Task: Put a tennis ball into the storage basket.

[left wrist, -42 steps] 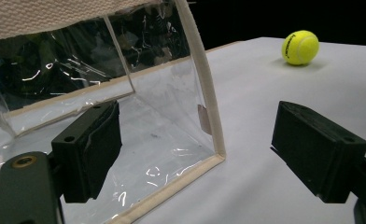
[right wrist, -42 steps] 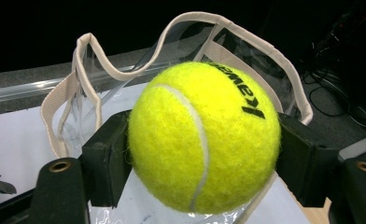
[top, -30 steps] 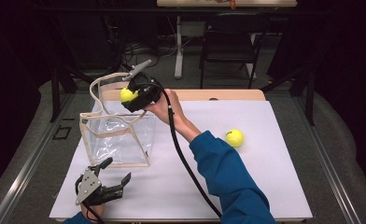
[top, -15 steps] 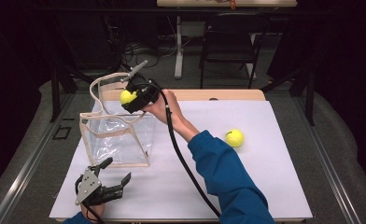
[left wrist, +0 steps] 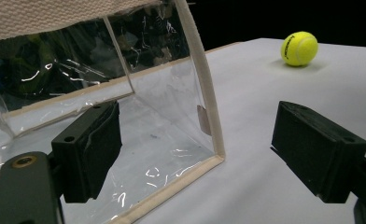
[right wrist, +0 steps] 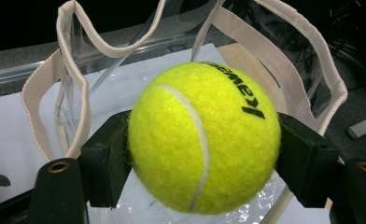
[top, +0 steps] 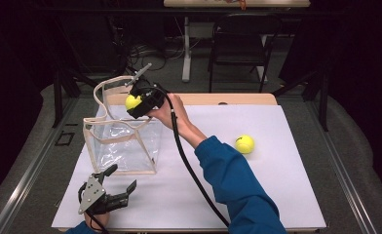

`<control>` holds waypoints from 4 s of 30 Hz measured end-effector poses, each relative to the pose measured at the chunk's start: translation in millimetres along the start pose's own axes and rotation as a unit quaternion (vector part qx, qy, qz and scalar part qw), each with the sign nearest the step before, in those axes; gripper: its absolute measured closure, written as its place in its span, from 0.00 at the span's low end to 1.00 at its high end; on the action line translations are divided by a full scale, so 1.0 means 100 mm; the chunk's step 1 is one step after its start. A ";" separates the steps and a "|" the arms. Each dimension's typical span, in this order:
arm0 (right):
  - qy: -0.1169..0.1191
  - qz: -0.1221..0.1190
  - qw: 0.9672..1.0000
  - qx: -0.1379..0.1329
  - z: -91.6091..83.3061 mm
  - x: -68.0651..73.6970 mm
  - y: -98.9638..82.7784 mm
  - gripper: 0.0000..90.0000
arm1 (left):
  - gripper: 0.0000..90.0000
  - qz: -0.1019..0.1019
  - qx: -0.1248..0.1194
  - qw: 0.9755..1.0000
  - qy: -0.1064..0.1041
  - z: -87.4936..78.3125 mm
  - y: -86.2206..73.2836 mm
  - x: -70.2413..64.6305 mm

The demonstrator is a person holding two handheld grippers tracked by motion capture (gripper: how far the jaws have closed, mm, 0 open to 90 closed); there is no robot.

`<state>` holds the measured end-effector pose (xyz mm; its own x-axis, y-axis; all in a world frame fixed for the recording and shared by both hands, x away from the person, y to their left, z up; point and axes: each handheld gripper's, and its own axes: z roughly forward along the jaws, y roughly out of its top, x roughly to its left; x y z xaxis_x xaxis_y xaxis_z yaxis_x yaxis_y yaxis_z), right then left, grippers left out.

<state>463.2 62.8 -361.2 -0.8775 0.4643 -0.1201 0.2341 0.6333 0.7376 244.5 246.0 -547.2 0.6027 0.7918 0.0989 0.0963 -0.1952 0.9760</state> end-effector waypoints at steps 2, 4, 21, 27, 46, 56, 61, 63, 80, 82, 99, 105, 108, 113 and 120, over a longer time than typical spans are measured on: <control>-0.002 -0.002 1.000 0.002 0.01 0.00 0.00 0.29 | 0.18 0.000 0.000 1.000 0.000 0.00 0.00 0.00; -0.005 -0.001 1.000 0.004 0.01 0.00 0.00 0.29 | 0.18 -0.001 0.000 1.000 0.000 0.00 0.00 0.00; 0.030 0.013 0.999 -0.001 -0.13 -0.04 -0.08 0.03 | 0.18 0.001 0.000 1.000 -0.002 0.00 0.00 0.00; 0.034 0.019 0.999 -0.015 -0.26 -0.08 -0.15 0.00 | 0.18 0.002 0.002 1.000 -0.003 0.01 0.00 0.00; 0.023 0.038 0.998 -0.048 -0.71 -0.20 -0.56 0.00 | 0.18 0.006 0.006 1.000 -0.002 0.02 0.00 -0.02; 0.015 0.051 0.998 -0.046 -0.88 -0.27 -0.84 0.00 | 0.18 0.010 0.006 1.000 -0.002 0.03 0.00 -0.03; 0.012 0.054 0.998 -0.039 -0.92 -0.27 -0.98 0.00 | 0.18 0.010 0.007 1.000 -0.002 0.03 0.00 -0.03; 0.012 0.054 0.998 -0.036 -0.93 -0.26 -1.04 0.00 | 0.18 0.009 0.007 1.000 -0.002 0.03 0.00 -0.02; 0.006 0.064 0.998 -0.019 -1.02 -0.25 -1.49 0.00 | 0.18 0.012 0.009 1.000 -0.003 0.03 0.00 -0.04; 0.005 0.065 0.998 -0.017 -1.03 -0.25 -1.54 0.00 | 0.18 0.011 0.009 1.000 -0.003 0.04 0.00 -0.04; 0.000 0.069 0.998 0.006 -1.02 -0.10 -2.09 0.00 | 0.18 0.013 0.011 1.000 -0.009 0.05 -0.01 -0.03; -0.004 0.066 0.998 0.019 -0.99 -0.07 -2.26 0.00 | 0.18 0.013 0.012 1.000 -0.008 0.05 -0.01 -0.04; -0.006 0.064 0.998 0.024 -0.98 -0.04 -2.38 0.00 | 0.18 0.013 0.011 1.000 -0.007 0.04 -0.01 -0.04; -0.007 0.068 0.997 0.029 -0.97 -0.05 -2.54 0.00 | 0.18 0.014 0.012 1.000 -0.006 0.04 -0.01 -0.05; -0.023 0.074 0.996 0.046 -1.00 -0.02 -2.80 0.00 | 0.18 0.013 0.013 1.000 -0.004 0.02 -0.02 -0.04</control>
<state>357.7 -177.3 -501.6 -0.8101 0.5844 -0.0466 0.3998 0.6089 0.6852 243.4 241.5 -549.8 0.6120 0.7814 0.1218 0.1016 -0.2305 0.9677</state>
